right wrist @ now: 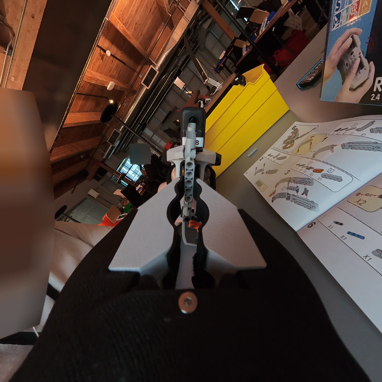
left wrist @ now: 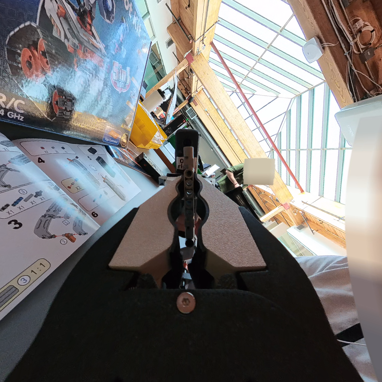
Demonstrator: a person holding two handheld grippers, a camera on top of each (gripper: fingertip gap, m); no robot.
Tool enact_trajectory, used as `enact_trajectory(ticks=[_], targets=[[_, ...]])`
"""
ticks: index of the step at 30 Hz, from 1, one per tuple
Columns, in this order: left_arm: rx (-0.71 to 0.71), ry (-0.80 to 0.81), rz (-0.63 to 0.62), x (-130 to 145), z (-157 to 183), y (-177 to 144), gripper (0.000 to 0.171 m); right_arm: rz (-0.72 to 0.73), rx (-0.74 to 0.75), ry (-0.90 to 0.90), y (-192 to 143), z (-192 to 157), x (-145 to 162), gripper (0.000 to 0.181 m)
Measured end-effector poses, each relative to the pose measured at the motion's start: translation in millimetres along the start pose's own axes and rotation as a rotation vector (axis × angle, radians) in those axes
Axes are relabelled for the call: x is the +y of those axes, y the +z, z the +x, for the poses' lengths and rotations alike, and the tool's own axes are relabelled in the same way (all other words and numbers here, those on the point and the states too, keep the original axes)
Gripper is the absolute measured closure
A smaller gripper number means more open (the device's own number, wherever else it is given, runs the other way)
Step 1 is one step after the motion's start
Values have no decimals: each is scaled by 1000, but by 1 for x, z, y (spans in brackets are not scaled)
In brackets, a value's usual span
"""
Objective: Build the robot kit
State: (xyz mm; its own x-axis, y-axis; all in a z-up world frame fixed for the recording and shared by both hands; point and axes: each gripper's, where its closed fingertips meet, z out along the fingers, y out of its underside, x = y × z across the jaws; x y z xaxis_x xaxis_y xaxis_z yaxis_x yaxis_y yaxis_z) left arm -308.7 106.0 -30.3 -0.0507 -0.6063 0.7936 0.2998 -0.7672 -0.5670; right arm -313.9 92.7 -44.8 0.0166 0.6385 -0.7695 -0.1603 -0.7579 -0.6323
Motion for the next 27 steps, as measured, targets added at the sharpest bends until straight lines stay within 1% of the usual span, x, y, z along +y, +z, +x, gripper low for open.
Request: enact_trajectory(ticks=[5, 11, 16, 20, 27], targets=[[-5, -2, -53, 8, -2, 3, 167, -59, 6, -2, -5, 1, 6, 177], [0, -16, -94, 12, -2, 4, 167, -97, -4, 7, -6, 1, 10, 177], [-8, -5, -150, 19, -3, 5, 168, -125, 4, -4, -8, 1, 13, 177], [10, -8, -194, 26, 0, 8, 168, -156, -20, 24, -11, -2, 17, 178], [-6, 43, -281, 37, 0, 9, 167, -222, -15, 35, -16, -4, 26, 178]])
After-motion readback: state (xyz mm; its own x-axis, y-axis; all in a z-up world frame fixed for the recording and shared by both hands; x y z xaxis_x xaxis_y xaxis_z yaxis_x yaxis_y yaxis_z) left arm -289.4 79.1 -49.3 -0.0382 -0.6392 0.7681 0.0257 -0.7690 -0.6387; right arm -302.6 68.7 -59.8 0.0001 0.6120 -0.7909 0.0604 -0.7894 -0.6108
